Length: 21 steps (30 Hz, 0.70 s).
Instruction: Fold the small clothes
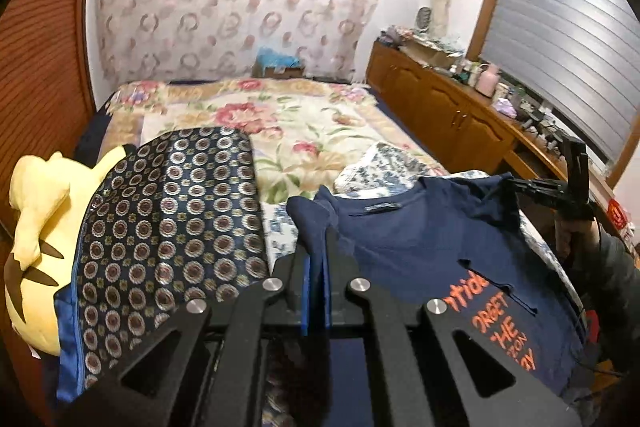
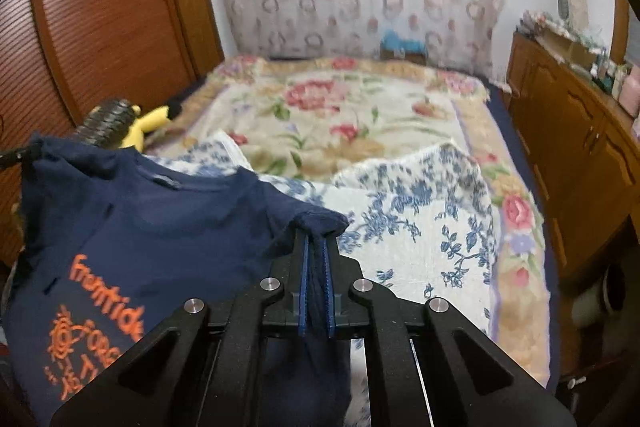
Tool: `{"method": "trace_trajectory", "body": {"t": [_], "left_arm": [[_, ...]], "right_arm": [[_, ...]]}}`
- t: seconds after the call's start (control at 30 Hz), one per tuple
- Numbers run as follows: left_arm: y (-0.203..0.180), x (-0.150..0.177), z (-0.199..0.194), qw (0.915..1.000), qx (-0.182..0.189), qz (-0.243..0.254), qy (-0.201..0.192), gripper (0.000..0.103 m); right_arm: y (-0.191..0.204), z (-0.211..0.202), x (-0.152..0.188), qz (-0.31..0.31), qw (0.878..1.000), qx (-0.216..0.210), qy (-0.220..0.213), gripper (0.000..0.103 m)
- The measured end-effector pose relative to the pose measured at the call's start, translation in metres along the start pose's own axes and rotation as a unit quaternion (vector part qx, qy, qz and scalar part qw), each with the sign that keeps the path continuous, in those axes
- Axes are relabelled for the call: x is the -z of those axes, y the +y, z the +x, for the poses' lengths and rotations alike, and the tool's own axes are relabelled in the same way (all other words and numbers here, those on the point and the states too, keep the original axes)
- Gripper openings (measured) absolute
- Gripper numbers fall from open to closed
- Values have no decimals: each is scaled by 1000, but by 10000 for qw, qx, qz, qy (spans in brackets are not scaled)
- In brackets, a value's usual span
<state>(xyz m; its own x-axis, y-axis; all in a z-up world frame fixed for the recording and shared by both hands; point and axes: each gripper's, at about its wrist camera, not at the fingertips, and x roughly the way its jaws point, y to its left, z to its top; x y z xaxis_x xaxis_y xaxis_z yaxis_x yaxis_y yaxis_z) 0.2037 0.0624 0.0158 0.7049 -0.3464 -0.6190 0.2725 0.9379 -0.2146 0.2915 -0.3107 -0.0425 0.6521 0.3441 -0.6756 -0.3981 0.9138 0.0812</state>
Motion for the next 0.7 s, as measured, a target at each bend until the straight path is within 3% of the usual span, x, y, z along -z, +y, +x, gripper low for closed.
{"method": "trace_trajectory", "body": {"t": [0.17,0.4,0.7], "left_arm": [[-16,12,-21,9994,113,219,-228,1],[-25,42,-35,9991,170,265,-282,1],[-31,80,-95,9978,115,205,-619,1]], "right_arm": [[20,-37,9,-163,9991,-33,-389,4],[42,-58,34,-214,9982,-24,-561,4],[54,-121,63,-202,9956,71,-917,4]]}}
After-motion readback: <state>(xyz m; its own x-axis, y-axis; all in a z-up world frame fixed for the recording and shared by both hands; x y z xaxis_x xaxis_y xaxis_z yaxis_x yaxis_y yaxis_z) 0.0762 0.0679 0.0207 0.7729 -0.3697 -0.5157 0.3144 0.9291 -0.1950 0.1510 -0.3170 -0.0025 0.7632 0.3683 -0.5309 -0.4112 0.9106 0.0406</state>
